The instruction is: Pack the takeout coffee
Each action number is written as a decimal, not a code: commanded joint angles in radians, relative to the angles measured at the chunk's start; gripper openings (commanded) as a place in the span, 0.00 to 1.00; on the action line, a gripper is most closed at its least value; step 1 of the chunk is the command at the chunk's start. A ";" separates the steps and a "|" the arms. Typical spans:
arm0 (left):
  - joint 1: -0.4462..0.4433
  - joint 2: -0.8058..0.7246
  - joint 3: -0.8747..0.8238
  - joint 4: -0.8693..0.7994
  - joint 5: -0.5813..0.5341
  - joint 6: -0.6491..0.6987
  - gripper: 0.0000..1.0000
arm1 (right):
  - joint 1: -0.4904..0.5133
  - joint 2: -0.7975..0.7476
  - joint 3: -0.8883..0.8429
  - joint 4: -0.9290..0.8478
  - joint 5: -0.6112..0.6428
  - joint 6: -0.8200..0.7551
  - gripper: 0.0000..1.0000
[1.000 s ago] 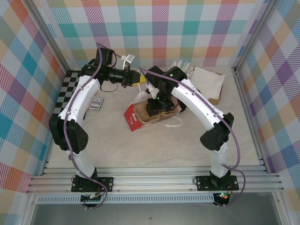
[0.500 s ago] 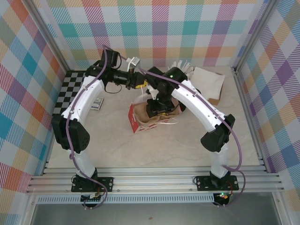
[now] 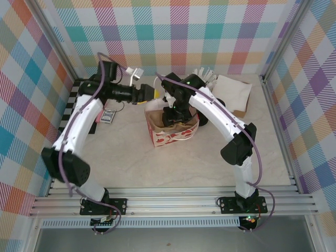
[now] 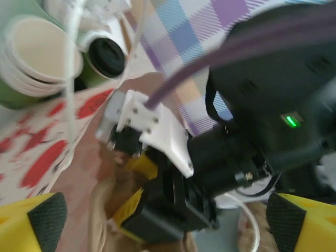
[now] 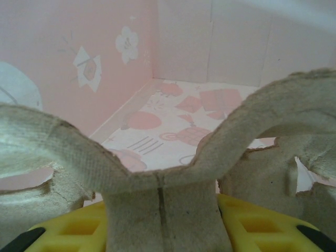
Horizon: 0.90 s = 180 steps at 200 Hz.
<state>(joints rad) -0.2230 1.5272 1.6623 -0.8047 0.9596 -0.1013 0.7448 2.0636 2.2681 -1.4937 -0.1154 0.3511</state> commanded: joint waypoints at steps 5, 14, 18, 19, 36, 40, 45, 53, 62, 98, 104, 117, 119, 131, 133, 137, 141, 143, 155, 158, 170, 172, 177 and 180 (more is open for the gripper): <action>-0.011 -0.289 -0.177 0.092 -0.377 0.146 1.00 | -0.009 0.033 0.032 -0.030 0.018 -0.003 0.42; -0.050 -0.379 -0.258 0.134 -0.435 0.203 1.00 | -0.011 0.033 0.040 -0.032 0.015 -0.004 0.42; -0.076 -0.415 -0.289 0.150 -0.450 0.234 1.00 | -0.010 0.033 0.044 -0.031 0.012 -0.002 0.42; -0.084 -0.423 -0.296 0.154 -0.454 0.241 1.00 | -0.010 0.032 0.044 -0.031 0.012 -0.002 0.42; -0.259 -0.530 -0.390 0.203 -0.501 0.376 1.00 | -0.012 0.034 0.061 -0.037 0.006 -0.005 0.42; -0.307 -0.541 -0.405 0.216 -0.515 0.400 1.00 | -0.012 0.035 0.065 -0.040 0.008 -0.006 0.42; -0.360 -0.547 -0.419 0.235 -0.530 0.423 0.99 | -0.013 0.036 0.068 -0.042 0.008 -0.008 0.42; -0.437 -0.543 -0.436 0.268 -0.552 0.455 0.98 | -0.014 0.037 0.070 -0.045 0.011 -0.008 0.42; -0.513 -0.528 -0.448 0.320 -0.589 0.475 0.96 | -0.015 0.039 0.072 -0.048 0.013 -0.008 0.42; -0.727 -0.430 -0.481 0.498 -0.837 0.634 0.87 | -0.015 0.033 0.073 -0.045 0.022 -0.001 0.42; -0.739 -0.409 -0.478 0.503 -0.840 0.654 0.86 | -0.015 0.031 0.073 -0.043 0.023 -0.001 0.42; -0.742 -0.372 -0.459 0.497 -0.814 0.675 0.83 | -0.015 0.029 0.073 -0.042 0.025 -0.004 0.42; -0.742 -0.366 -0.456 0.497 -0.810 0.675 0.83 | -0.014 0.030 0.072 -0.042 0.025 -0.005 0.42; -0.743 -0.340 -0.444 0.481 -0.807 0.689 0.77 | -0.015 0.032 0.073 -0.040 0.027 -0.005 0.42; -0.743 -0.337 -0.441 0.479 -0.810 0.689 0.75 | -0.015 0.032 0.073 -0.040 0.028 -0.005 0.42; -0.743 -0.330 -0.438 0.477 -0.819 0.690 0.70 | -0.015 0.032 0.073 -0.039 0.029 -0.005 0.42; -0.743 -0.326 -0.434 0.476 -0.834 0.688 0.64 | -0.014 0.033 0.073 -0.039 0.030 -0.003 0.42; -0.743 -0.323 -0.433 0.476 -0.843 0.686 0.60 | -0.014 0.034 0.073 -0.039 0.031 -0.003 0.42; -0.743 -0.316 -0.424 0.484 -0.892 0.659 0.34 | -0.015 0.035 0.072 -0.041 0.040 0.000 0.42; -0.743 -0.318 -0.422 0.483 -0.895 0.652 0.29 | -0.015 0.034 0.069 -0.041 0.047 0.002 0.42; -0.741 -0.328 -0.412 0.488 -0.892 0.623 0.17 | -0.015 0.027 0.056 -0.031 0.085 0.009 0.42; -0.741 -0.329 -0.410 0.486 -0.888 0.616 0.15 | -0.015 0.025 0.053 -0.028 0.091 0.010 0.42; -0.740 -0.333 -0.403 0.482 -0.875 0.604 0.13 | -0.016 0.020 0.044 -0.018 0.112 0.011 0.42; -0.740 -0.335 -0.399 0.479 -0.866 0.598 0.11 | -0.015 0.016 0.039 -0.011 0.122 0.014 0.41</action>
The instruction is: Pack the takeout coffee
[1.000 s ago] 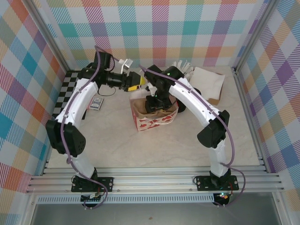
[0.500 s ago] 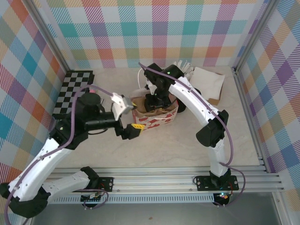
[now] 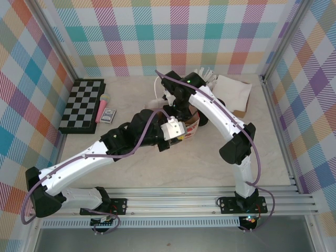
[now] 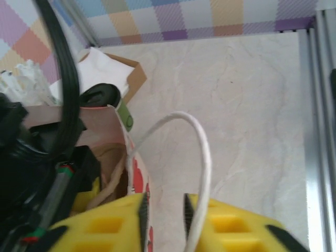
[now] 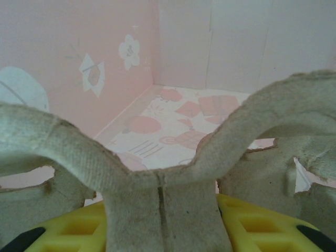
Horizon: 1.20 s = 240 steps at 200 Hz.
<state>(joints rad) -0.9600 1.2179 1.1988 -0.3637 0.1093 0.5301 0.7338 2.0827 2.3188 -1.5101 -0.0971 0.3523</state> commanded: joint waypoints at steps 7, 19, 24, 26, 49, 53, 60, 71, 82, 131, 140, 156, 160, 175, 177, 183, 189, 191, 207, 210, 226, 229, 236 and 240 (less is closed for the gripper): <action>-0.002 -0.026 0.078 0.022 0.008 -0.047 0.07 | -0.004 -0.008 -0.025 0.024 0.123 0.013 0.41; -0.002 -0.020 0.104 -0.006 0.033 -0.070 0.00 | -0.004 -0.017 -0.050 0.062 0.149 0.010 0.40; -0.002 -0.018 0.112 -0.016 0.037 -0.080 0.00 | -0.004 -0.019 -0.061 0.074 0.159 0.010 0.40; -0.002 -0.017 0.116 -0.018 0.037 -0.085 0.00 | -0.004 -0.019 -0.065 0.078 0.162 0.009 0.40; -0.002 -0.007 0.149 -0.029 0.031 -0.127 0.00 | -0.004 -0.023 -0.117 0.109 0.184 -0.002 0.40; -0.002 -0.005 0.154 -0.028 0.032 -0.132 0.00 | -0.004 -0.023 -0.124 0.113 0.183 -0.006 0.40; -0.002 -0.001 0.162 -0.030 0.034 -0.135 0.00 | -0.004 -0.024 -0.138 0.120 0.177 -0.011 0.40; -0.002 0.013 0.174 -0.039 0.038 -0.130 0.00 | -0.001 -0.034 -0.164 0.140 0.164 -0.023 0.41; -0.002 0.036 0.184 -0.057 0.031 -0.121 0.18 | 0.001 -0.049 -0.192 0.158 0.157 -0.025 0.41; 0.164 -0.074 0.138 0.002 0.131 -0.252 0.76 | 0.001 -0.162 -0.320 0.237 0.108 -0.059 0.41; 0.254 -0.119 0.103 0.062 0.180 -0.334 0.85 | 0.000 -0.179 -0.331 0.243 0.107 -0.063 0.41; 0.398 -0.155 0.072 0.140 0.201 -0.482 0.89 | 0.003 -0.202 -0.343 0.250 0.097 -0.070 0.41; 0.429 -0.153 0.073 0.148 0.181 -0.520 0.90 | 0.003 -0.209 -0.350 0.253 0.093 -0.072 0.41; 0.518 -0.097 0.110 0.103 0.080 -0.669 0.89 | 0.006 -0.231 -0.379 0.281 0.088 -0.080 0.41; 0.528 -0.085 0.117 0.096 0.080 -0.685 0.89 | 0.006 -0.233 -0.384 0.284 0.088 -0.081 0.41; 0.560 -0.047 0.147 0.032 0.100 -0.725 0.87 | 0.006 -0.239 -0.395 0.292 0.090 -0.084 0.41; 0.582 -0.007 0.174 0.004 0.132 -0.746 0.84 | 0.006 -0.246 -0.405 0.301 0.094 -0.083 0.40; 0.586 0.005 0.183 -0.006 0.146 -0.750 0.84 | 0.006 -0.246 -0.406 0.304 0.094 -0.084 0.40; 0.595 0.089 0.229 -0.032 0.231 -0.764 0.82 | 0.006 -0.252 -0.419 0.312 0.097 -0.087 0.40; 0.595 0.102 0.235 -0.032 0.250 -0.765 0.82 | 0.006 -0.253 -0.421 0.314 0.098 -0.086 0.40; 0.595 0.165 0.277 -0.035 0.335 -0.770 0.81 | 0.006 -0.253 -0.432 0.319 0.099 -0.088 0.40; 0.595 0.174 0.282 -0.034 0.345 -0.773 0.81 | 0.006 -0.255 -0.434 0.321 0.099 -0.087 0.40; 0.595 0.194 0.290 -0.030 0.366 -0.780 0.80 | 0.006 -0.256 -0.439 0.322 0.100 -0.087 0.40; 0.595 0.205 0.293 -0.026 0.383 -0.784 0.80 | 0.006 -0.257 -0.443 0.322 0.101 -0.088 0.40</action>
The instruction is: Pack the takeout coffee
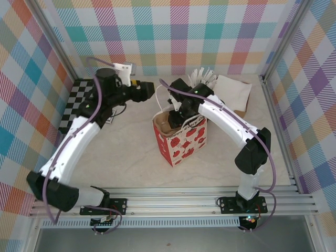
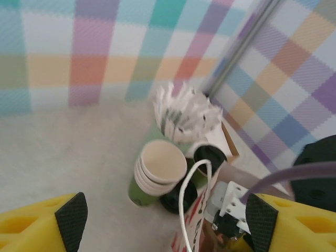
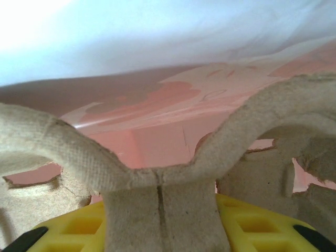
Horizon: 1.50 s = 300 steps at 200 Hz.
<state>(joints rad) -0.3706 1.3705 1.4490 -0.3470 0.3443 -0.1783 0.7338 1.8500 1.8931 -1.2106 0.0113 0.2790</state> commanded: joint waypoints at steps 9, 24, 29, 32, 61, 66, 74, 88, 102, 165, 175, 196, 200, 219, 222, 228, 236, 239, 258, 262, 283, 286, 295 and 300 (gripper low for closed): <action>0.004 0.074 0.049 -0.036 0.183 -0.083 0.79 | 0.006 -0.026 -0.021 0.022 -0.007 -0.015 0.40; 0.003 0.107 0.060 -0.035 0.225 -0.098 0.75 | 0.007 -0.032 -0.027 0.026 -0.005 -0.015 0.40; 0.002 0.119 0.068 -0.043 0.224 -0.101 0.72 | 0.008 -0.033 -0.030 0.026 -0.005 -0.016 0.40; 0.001 0.125 0.071 -0.047 0.222 -0.102 0.68 | 0.007 -0.036 -0.031 0.026 -0.005 -0.016 0.40; -0.001 0.156 0.089 -0.035 0.229 -0.123 0.26 | 0.007 -0.044 -0.046 0.013 -0.007 -0.056 0.40; -0.001 0.159 0.096 -0.038 0.227 -0.125 0.19 | 0.007 -0.045 -0.049 0.008 -0.005 -0.066 0.40; -0.001 0.160 0.111 -0.047 0.219 -0.125 0.08 | 0.007 -0.047 -0.054 0.000 -0.003 -0.081 0.40; -0.001 0.159 0.128 -0.055 0.191 -0.133 0.00 | 0.008 -0.052 -0.062 -0.013 0.001 -0.105 0.40; -0.003 0.162 0.134 -0.041 0.187 -0.157 0.00 | 0.012 -0.055 -0.073 -0.023 -0.001 -0.127 0.40; -0.021 0.235 0.186 -0.111 0.149 -0.214 0.00 | 0.013 0.007 -0.067 -0.037 -0.024 -0.121 0.40; -0.019 0.242 0.186 -0.109 0.146 -0.224 0.00 | 0.013 0.017 -0.069 -0.033 -0.025 -0.128 0.40; -0.020 0.246 0.195 -0.099 0.138 -0.234 0.00 | 0.013 0.049 -0.074 -0.027 -0.023 -0.148 0.40; -0.021 0.248 0.197 -0.101 0.134 -0.234 0.00 | 0.013 0.055 -0.073 -0.026 -0.024 -0.150 0.40; -0.012 0.244 0.201 -0.107 0.115 -0.234 0.00 | 0.013 0.082 -0.077 -0.036 -0.018 -0.156 0.40; -0.011 0.242 0.200 -0.107 0.113 -0.233 0.00 | 0.013 0.084 -0.079 -0.038 -0.018 -0.158 0.40; -0.008 0.240 0.199 -0.103 0.112 -0.236 0.00 | 0.013 0.089 -0.085 -0.040 -0.020 -0.159 0.40; -0.006 0.237 0.196 -0.101 0.114 -0.236 0.00 | 0.013 0.090 -0.095 -0.042 -0.026 -0.161 0.40; -0.006 0.236 0.196 -0.100 0.115 -0.234 0.00 | 0.013 0.092 -0.098 -0.042 -0.029 -0.160 0.40; -0.006 0.238 0.194 -0.083 0.151 -0.233 0.00 | 0.013 0.108 -0.096 -0.055 -0.040 -0.152 0.40; -0.007 0.237 0.194 -0.080 0.159 -0.232 0.00 | 0.013 0.112 -0.093 -0.058 -0.043 -0.150 0.40; -0.006 0.236 0.192 -0.076 0.171 -0.230 0.00 | 0.013 0.137 -0.083 -0.069 -0.053 -0.140 0.40; -0.006 0.236 0.192 -0.076 0.171 -0.227 0.00 | 0.013 0.140 -0.083 -0.069 -0.056 -0.139 0.40; -0.005 0.232 0.191 -0.079 0.177 -0.214 0.00 | 0.012 0.149 -0.085 -0.068 -0.065 -0.139 0.40; -0.005 0.228 0.190 -0.080 0.181 -0.205 0.01 | 0.012 0.154 -0.087 -0.064 -0.066 -0.140 0.40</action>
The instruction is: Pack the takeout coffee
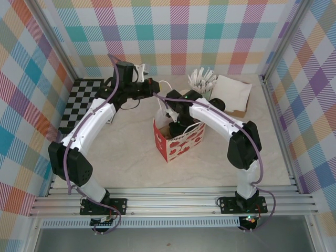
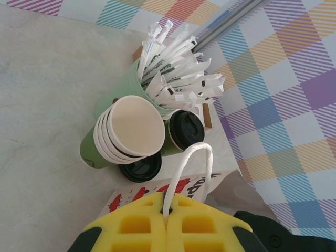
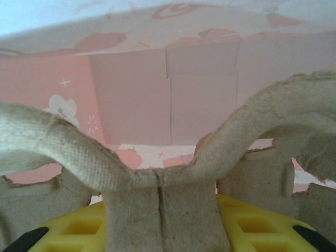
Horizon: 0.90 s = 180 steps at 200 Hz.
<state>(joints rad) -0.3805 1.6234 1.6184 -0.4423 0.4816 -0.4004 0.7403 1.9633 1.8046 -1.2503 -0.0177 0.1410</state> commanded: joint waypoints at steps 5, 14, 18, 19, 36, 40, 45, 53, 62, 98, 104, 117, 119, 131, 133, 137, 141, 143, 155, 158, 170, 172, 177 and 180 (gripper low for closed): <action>0.005 -0.029 0.018 0.016 0.048 0.024 0.01 | 0.005 0.047 -0.002 -0.020 -0.042 -0.004 0.40; 0.005 -0.035 0.012 0.019 0.061 0.037 0.01 | 0.005 0.056 -0.005 -0.011 -0.048 -0.009 0.40; 0.005 -0.036 0.011 0.018 0.065 0.042 0.01 | 0.005 0.058 -0.006 -0.005 -0.048 -0.011 0.40; 0.005 -0.036 0.011 0.018 0.065 0.043 0.01 | 0.005 0.059 -0.007 -0.005 -0.048 -0.011 0.40; 0.005 -0.034 0.015 0.003 0.072 0.057 0.01 | 0.004 0.069 -0.011 0.016 -0.042 -0.012 0.40; 0.005 -0.033 0.015 0.001 0.072 0.058 0.01 | 0.004 0.071 -0.012 0.022 -0.036 -0.012 0.40; 0.005 -0.033 0.015 0.000 0.073 0.059 0.01 | 0.004 0.071 -0.017 0.030 -0.028 -0.012 0.40; 0.005 -0.032 0.015 -0.003 0.072 0.057 0.01 | 0.002 0.072 -0.027 0.047 -0.019 -0.012 0.40; 0.005 -0.031 0.014 0.000 0.072 0.058 0.00 | 0.002 0.072 -0.045 0.073 -0.010 -0.011 0.40; 0.015 -0.031 0.029 -0.020 0.043 0.061 0.00 | -0.001 0.077 -0.125 0.154 0.003 -0.030 0.41; 0.020 -0.031 0.035 -0.025 0.046 0.064 0.00 | -0.003 0.082 -0.136 0.158 -0.004 -0.035 0.42; 0.028 -0.033 0.044 -0.030 0.044 0.068 0.00 | -0.004 0.098 -0.155 0.162 -0.008 -0.043 0.44; 0.029 -0.033 0.045 -0.031 0.045 0.070 0.00 | -0.004 0.099 -0.160 0.163 -0.005 -0.042 0.44; 0.029 -0.034 0.052 -0.034 0.050 0.080 0.00 | -0.004 0.100 -0.189 0.188 0.005 -0.037 0.45; 0.029 -0.034 0.053 -0.035 0.053 0.081 0.00 | -0.004 0.099 -0.194 0.194 0.007 -0.036 0.45; 0.029 -0.034 0.054 -0.032 0.058 0.081 0.00 | -0.004 0.098 -0.204 0.205 0.011 -0.032 0.46; 0.029 -0.034 0.054 -0.033 0.064 0.084 0.00 | -0.004 0.096 -0.213 0.215 0.017 -0.026 0.47; 0.029 -0.034 0.054 -0.032 0.067 0.085 0.00 | -0.004 0.095 -0.217 0.219 0.019 -0.023 0.47; 0.029 -0.033 0.052 -0.030 0.081 0.087 0.00 | -0.004 0.089 -0.232 0.241 0.038 -0.006 0.51; 0.029 -0.031 0.052 -0.031 0.085 0.087 0.00 | -0.004 0.088 -0.232 0.247 0.046 0.001 0.52; 0.029 -0.030 0.048 -0.032 0.095 0.092 0.00 | -0.004 0.079 -0.242 0.270 0.068 0.024 0.55; 0.029 -0.030 0.046 -0.032 0.095 0.094 0.00 | -0.004 0.076 -0.243 0.274 0.068 0.026 0.55; 0.029 -0.030 0.045 -0.032 0.097 0.095 0.00 | -0.004 0.069 -0.247 0.286 0.068 0.033 0.57; 0.029 -0.028 0.043 -0.031 0.100 0.096 0.00 | -0.003 0.064 -0.249 0.292 0.067 0.037 0.58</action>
<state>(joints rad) -0.3630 1.6211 1.6402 -0.4702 0.5350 -0.3302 0.7391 2.0415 1.5795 -1.0180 0.0158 0.1410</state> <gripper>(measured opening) 0.059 0.551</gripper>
